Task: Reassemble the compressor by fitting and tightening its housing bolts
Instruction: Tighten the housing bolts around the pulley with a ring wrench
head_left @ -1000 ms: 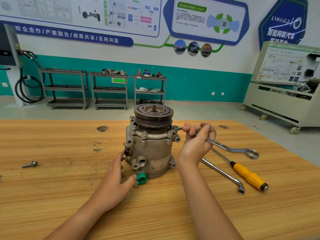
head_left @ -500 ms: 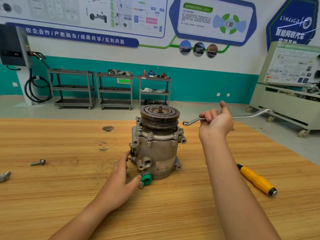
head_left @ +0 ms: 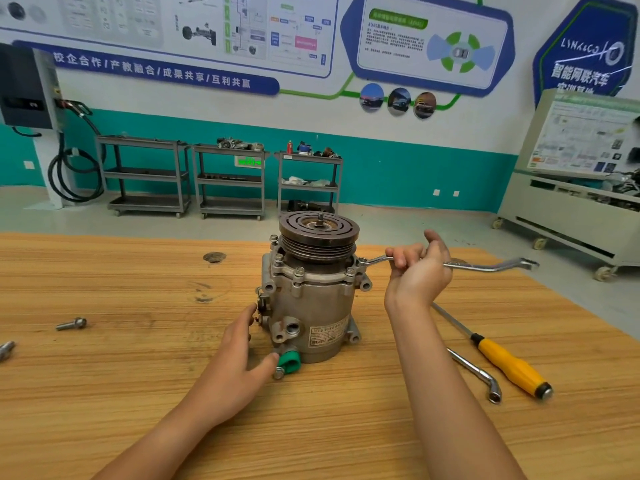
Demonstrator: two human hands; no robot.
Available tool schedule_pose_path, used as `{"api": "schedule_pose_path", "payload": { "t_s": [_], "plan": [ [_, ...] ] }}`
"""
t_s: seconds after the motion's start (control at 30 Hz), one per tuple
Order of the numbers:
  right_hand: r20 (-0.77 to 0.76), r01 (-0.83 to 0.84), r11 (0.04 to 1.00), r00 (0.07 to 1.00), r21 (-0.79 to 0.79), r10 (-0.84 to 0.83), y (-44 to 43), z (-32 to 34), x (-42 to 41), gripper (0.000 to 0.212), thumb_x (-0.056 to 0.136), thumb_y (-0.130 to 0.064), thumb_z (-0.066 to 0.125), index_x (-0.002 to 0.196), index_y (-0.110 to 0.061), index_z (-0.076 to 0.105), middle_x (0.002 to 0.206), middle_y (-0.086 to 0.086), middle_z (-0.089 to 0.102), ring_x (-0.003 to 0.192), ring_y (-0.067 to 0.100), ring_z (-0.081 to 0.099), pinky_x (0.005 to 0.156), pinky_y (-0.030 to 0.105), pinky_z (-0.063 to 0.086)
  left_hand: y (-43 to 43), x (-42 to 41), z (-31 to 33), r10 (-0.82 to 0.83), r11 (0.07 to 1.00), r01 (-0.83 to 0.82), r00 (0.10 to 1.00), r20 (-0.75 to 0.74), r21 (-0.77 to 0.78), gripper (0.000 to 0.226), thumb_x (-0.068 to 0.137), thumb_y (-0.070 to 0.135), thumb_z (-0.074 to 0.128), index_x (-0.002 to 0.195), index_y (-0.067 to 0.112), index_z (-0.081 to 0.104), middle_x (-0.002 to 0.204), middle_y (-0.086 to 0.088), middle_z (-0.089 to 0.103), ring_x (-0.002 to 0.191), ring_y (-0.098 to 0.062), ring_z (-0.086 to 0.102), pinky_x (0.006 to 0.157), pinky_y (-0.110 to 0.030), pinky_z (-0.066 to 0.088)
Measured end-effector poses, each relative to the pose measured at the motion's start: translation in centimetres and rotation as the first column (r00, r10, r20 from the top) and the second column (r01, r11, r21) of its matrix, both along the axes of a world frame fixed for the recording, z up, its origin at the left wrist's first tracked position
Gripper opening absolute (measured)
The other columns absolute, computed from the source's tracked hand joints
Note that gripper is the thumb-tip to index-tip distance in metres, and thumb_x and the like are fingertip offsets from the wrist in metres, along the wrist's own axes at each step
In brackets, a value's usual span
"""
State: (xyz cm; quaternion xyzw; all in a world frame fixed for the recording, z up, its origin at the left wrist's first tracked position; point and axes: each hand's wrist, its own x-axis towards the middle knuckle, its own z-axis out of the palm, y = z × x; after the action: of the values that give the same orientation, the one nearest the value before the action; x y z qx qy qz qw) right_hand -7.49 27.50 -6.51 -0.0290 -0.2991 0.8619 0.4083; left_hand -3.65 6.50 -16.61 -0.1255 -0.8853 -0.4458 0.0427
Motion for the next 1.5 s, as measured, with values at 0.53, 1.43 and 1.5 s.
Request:
{"api": "schedule_pose_path", "payload": {
  "t_s": [0.53, 1.43, 1.5],
  "plan": [
    [-0.008, 0.181, 0.948, 0.983, 0.26, -0.185, -5.0, -2.9, 3.8, 0.028, 0.103, -0.013, 0.028, 0.097, -0.023, 0.054, 0.055, -0.009, 0.056, 0.081, 0.004, 0.065, 0.084, 0.017, 0.048, -0.1, -0.1, -0.2, -0.006, 1.0, 0.006, 1.0, -0.018, 0.008, 0.083, 0.089, 0.032, 0.059, 0.148, 0.032, 0.001, 0.153, 0.003, 0.018, 0.135, -0.013, 0.029, 0.108, -0.03, 0.03],
    [0.049, 0.006, 0.998, 0.999, -0.061, -0.003, -0.4, 1.7, 1.0, 0.026, 0.099, -0.009, 0.03, 0.083, -0.013, 0.05, 0.039, -0.009, 0.029, 0.034, 0.008, 0.028, 0.043, 0.019, 0.039, -0.1, -0.2, -0.2, 0.0, 1.0, 0.0, 0.999, -0.049, 0.004, 0.084, 0.089, 0.033, 0.059, 0.148, 0.032, -0.001, 0.153, 0.006, 0.017, 0.137, -0.011, 0.026, 0.112, -0.033, 0.027],
    [0.058, 0.046, 0.998, 0.997, -0.053, -0.043, -0.8, 1.3, 1.0, 0.027, 0.1, -0.009, 0.03, 0.082, -0.013, 0.049, 0.039, -0.01, 0.03, 0.033, 0.008, 0.03, 0.043, 0.02, 0.041, 0.0, -0.1, -0.3, -0.002, 1.0, 0.002, 0.999, -0.049, 0.0, 0.084, 0.089, 0.033, 0.059, 0.148, 0.031, -0.001, 0.154, 0.006, 0.017, 0.137, -0.011, 0.026, 0.113, -0.033, 0.027]
  ]
}}
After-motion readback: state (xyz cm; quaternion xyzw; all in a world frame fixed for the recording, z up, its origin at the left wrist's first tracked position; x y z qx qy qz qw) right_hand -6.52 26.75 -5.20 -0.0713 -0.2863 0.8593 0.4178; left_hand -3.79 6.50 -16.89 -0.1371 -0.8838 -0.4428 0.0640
